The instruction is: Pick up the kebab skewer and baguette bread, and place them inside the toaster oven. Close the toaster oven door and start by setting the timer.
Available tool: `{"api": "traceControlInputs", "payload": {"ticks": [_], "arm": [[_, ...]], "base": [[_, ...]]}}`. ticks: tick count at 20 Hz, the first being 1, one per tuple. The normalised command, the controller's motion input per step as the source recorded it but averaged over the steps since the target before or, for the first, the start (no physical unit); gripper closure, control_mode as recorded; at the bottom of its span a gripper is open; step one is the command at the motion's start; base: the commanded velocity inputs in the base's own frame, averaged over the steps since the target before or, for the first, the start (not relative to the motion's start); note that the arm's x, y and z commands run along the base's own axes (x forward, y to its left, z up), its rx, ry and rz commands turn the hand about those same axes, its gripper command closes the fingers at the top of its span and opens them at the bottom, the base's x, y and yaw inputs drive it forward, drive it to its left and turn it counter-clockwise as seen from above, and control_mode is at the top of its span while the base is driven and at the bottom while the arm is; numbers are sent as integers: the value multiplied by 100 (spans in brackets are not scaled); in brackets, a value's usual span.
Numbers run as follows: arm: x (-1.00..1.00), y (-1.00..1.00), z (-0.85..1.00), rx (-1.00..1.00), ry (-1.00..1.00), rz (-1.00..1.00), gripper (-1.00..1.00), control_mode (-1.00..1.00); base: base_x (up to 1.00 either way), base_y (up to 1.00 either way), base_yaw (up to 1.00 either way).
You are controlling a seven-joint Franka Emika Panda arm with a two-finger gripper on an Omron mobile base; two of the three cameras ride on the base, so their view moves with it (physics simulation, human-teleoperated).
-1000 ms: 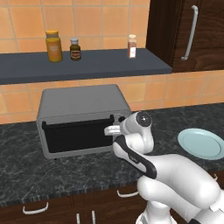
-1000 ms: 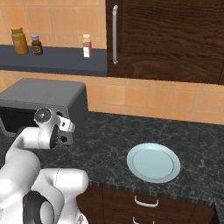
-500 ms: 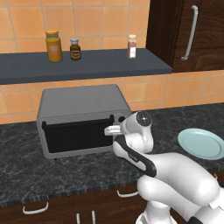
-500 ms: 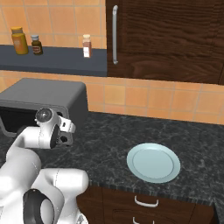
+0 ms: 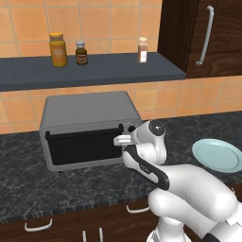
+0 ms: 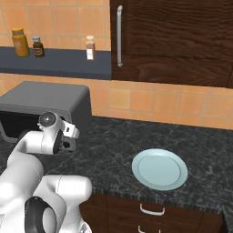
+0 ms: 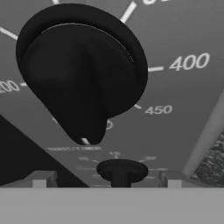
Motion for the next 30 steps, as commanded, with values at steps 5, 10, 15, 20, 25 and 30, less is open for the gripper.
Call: {"api": "traceControlInputs", "payload": {"ticks": [5,10,15,20,25,30], "arm": [[0,0,0,0,0,0,-100,-100],[0,0,0,0,0,0,-100,-100],[0,0,0,0,0,0,100,-100],[0,0,0,0,0,0,100,-100],[0,0,0,0,0,0,100,-100],[0,0,0,2,0,0,100,-100]], "base": [[0,0,0],[0,0,0],[0,0,0],[0,0,0],[0,0,0],[0,0,0]]}}
